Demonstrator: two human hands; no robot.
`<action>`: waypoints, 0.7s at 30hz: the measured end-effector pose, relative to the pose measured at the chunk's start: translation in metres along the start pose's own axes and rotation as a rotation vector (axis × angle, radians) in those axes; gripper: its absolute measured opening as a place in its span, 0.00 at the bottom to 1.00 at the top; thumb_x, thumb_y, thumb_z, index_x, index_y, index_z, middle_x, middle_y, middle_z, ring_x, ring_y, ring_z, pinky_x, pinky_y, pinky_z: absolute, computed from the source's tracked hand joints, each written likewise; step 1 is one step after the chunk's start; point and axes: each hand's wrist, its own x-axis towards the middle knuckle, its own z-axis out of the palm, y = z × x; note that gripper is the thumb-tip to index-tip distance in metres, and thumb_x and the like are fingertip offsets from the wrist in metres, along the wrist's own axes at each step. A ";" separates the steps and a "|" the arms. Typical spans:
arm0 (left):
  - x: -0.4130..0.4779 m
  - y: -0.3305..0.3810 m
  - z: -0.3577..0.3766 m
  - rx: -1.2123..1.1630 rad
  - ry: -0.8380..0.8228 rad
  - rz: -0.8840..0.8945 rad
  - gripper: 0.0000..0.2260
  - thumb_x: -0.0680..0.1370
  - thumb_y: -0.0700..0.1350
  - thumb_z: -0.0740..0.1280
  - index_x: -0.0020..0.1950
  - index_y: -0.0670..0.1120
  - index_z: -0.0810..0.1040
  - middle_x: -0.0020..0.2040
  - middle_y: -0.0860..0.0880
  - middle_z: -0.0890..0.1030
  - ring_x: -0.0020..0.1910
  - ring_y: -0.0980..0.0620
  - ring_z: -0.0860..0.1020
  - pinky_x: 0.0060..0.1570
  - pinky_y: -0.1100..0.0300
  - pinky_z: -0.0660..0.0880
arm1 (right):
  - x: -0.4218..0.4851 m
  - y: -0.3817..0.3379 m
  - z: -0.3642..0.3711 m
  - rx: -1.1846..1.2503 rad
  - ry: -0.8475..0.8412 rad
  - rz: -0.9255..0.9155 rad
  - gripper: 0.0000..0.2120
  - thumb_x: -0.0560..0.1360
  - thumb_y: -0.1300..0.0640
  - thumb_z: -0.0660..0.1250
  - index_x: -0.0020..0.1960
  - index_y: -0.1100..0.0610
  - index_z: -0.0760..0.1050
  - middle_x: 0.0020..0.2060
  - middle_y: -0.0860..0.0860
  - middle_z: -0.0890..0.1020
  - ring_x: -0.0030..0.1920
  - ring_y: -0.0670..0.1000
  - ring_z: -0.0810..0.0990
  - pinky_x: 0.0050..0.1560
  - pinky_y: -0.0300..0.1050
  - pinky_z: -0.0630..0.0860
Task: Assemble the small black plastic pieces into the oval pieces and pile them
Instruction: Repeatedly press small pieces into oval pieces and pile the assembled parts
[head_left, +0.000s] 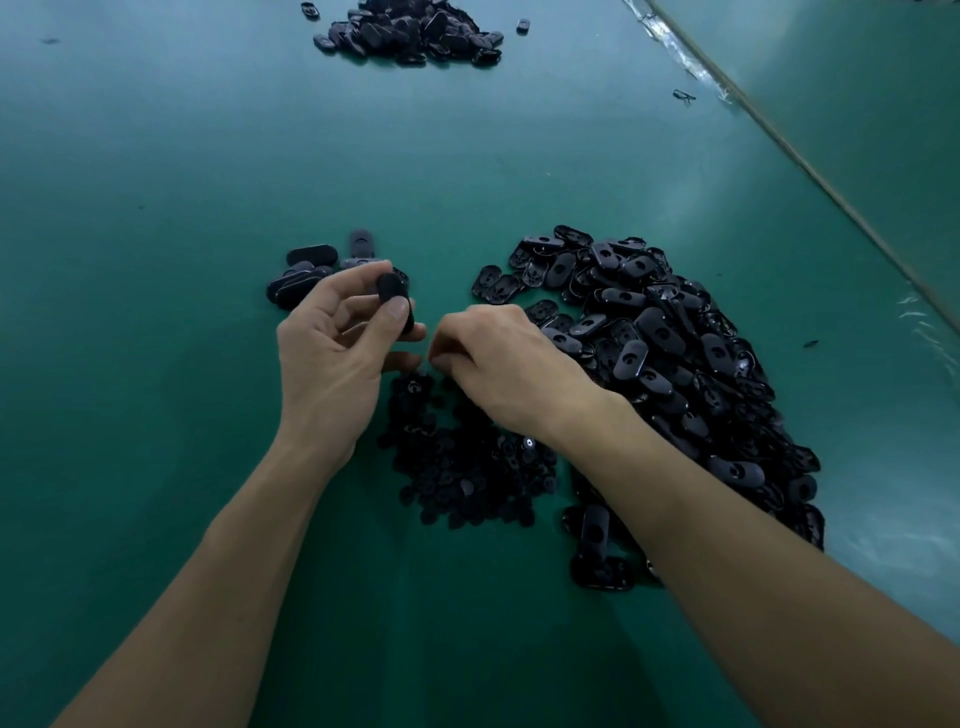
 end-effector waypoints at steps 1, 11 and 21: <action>0.000 0.000 0.000 0.006 0.010 0.003 0.13 0.80 0.36 0.69 0.64 0.41 0.77 0.42 0.52 0.85 0.41 0.51 0.85 0.37 0.61 0.81 | 0.000 0.000 0.001 0.045 0.037 0.012 0.08 0.82 0.56 0.63 0.55 0.54 0.80 0.50 0.52 0.80 0.50 0.55 0.80 0.53 0.55 0.78; -0.002 -0.002 0.003 0.082 -0.038 0.024 0.16 0.77 0.32 0.70 0.62 0.48 0.79 0.41 0.51 0.86 0.41 0.51 0.85 0.42 0.60 0.81 | -0.007 0.002 -0.018 0.433 0.357 0.021 0.04 0.78 0.61 0.71 0.51 0.56 0.82 0.39 0.42 0.83 0.41 0.39 0.82 0.48 0.34 0.79; -0.006 -0.002 0.003 0.117 -0.137 0.053 0.17 0.75 0.34 0.74 0.58 0.52 0.81 0.41 0.52 0.87 0.40 0.52 0.86 0.43 0.60 0.82 | -0.005 -0.006 -0.015 0.402 0.364 0.002 0.03 0.77 0.62 0.71 0.48 0.56 0.83 0.37 0.44 0.83 0.38 0.40 0.81 0.43 0.29 0.75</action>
